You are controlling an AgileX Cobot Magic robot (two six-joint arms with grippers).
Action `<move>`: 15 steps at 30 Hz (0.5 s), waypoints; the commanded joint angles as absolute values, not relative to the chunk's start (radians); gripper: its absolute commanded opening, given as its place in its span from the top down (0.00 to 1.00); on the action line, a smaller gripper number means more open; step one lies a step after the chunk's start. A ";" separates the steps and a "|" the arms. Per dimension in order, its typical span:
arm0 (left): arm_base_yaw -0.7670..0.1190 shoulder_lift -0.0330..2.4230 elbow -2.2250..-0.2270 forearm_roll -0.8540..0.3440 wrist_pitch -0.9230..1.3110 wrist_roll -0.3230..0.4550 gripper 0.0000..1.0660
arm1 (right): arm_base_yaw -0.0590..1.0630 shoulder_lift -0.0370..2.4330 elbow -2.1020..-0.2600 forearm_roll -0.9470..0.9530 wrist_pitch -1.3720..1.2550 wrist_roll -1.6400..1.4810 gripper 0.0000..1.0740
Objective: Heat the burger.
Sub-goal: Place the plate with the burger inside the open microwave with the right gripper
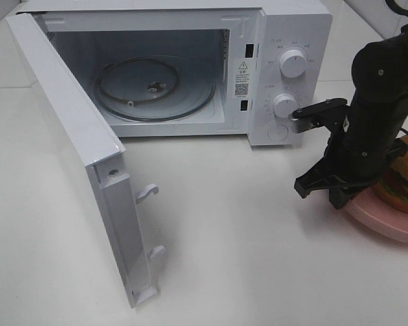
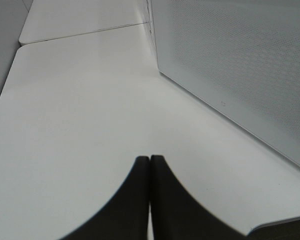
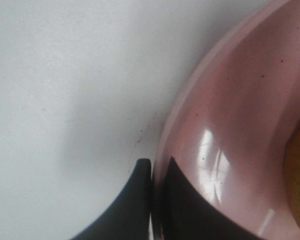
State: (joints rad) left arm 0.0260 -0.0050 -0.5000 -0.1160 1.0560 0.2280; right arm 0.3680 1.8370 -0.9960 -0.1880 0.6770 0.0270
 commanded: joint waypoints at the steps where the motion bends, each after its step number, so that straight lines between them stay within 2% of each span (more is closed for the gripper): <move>1: 0.020 -0.027 -0.498 -0.123 1.043 0.227 1.00 | 0.416 1.802 -0.988 -0.246 0.708 0.026 1.00; 5: 0.020 -0.027 -0.498 -0.123 1.043 0.227 1.00 | 0.493 1.753 -0.947 -0.315 0.707 0.090 1.00; 15: 0.020 -0.027 -0.498 -0.123 1.043 0.227 1.00 | 0.579 1.646 -0.837 -0.341 0.693 0.105 1.00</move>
State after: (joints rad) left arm 0.0260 -0.0050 -0.5000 -0.1160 1.0560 0.2280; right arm 0.5850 1.6500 -0.8250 -0.3000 0.6930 0.0990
